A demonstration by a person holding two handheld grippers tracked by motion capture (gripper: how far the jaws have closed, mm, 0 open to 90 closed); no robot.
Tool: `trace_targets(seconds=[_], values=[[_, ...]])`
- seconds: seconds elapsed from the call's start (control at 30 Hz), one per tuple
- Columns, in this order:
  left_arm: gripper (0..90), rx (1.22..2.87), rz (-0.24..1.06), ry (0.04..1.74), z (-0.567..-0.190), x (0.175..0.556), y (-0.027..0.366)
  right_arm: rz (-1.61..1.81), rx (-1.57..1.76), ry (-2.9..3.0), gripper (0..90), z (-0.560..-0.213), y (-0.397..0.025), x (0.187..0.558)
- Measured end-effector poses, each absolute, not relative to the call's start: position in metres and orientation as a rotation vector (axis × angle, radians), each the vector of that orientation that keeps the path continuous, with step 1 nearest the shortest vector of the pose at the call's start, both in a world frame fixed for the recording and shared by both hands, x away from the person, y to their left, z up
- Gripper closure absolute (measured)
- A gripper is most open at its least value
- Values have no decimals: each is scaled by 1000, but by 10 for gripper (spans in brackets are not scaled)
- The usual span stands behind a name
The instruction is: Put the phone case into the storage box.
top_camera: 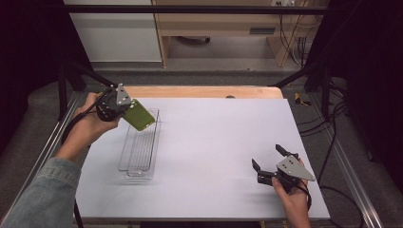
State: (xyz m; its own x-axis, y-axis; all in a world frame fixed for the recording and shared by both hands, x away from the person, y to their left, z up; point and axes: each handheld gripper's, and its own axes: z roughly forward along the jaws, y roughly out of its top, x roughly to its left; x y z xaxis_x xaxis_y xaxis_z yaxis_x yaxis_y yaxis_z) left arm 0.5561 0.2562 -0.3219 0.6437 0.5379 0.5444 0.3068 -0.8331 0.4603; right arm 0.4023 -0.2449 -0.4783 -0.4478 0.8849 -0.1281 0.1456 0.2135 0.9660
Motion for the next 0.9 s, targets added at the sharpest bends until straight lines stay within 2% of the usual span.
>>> trace_targets(seconds=[0.9], values=[[797,2616,1011,604,-332,576,242,1302,968,1743,43,-479,-249,403]])
